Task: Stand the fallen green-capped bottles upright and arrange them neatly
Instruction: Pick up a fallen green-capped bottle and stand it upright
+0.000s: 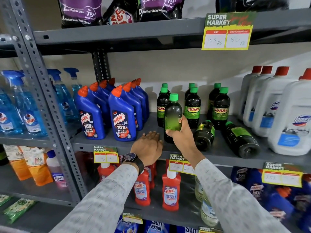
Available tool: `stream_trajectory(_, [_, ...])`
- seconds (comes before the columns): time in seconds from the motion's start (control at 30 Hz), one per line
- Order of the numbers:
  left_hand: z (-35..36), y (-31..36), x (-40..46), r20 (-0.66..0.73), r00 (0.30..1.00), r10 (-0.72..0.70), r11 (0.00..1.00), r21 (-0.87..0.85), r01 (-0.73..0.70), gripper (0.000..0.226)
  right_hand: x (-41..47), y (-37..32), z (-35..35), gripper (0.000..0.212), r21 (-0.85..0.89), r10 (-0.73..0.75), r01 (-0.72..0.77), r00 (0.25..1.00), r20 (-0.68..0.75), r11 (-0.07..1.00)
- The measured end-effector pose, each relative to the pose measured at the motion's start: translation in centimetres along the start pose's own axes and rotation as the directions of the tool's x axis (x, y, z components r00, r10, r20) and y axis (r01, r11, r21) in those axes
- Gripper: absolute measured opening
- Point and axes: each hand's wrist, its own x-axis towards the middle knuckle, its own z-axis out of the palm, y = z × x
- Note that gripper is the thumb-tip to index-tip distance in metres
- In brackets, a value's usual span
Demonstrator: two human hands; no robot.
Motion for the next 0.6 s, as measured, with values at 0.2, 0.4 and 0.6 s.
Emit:
stream_trajectory(0.2, [-0.18, 0.10, -0.19, -0.012, 1.000, 0.009, 1.000, 0.003, -0.009, 0.059, -0.23, 0.17, 0.24, 0.078, -0.137, -0.058, 0.052, 0.997, -0.041, 0.989])
stream_trajectory(0.4, [-0.52, 0.32, -0.35, 0.011, 1.000, 0.000, 1.000, 0.007, 0.000, 0.059, -0.68, -0.35, -0.06, 0.076, -0.091, -0.085, 0.081, 0.996, -0.040, 0.993])
stream_trajectory(0.6, [-0.63, 0.37, -0.41, 0.007, 1.000, 0.011, 1.000, 0.014, -0.012, 0.059, -0.82, -0.44, -0.05, 0.072, -0.144, -0.068, 0.060, 0.997, -0.047, 0.988])
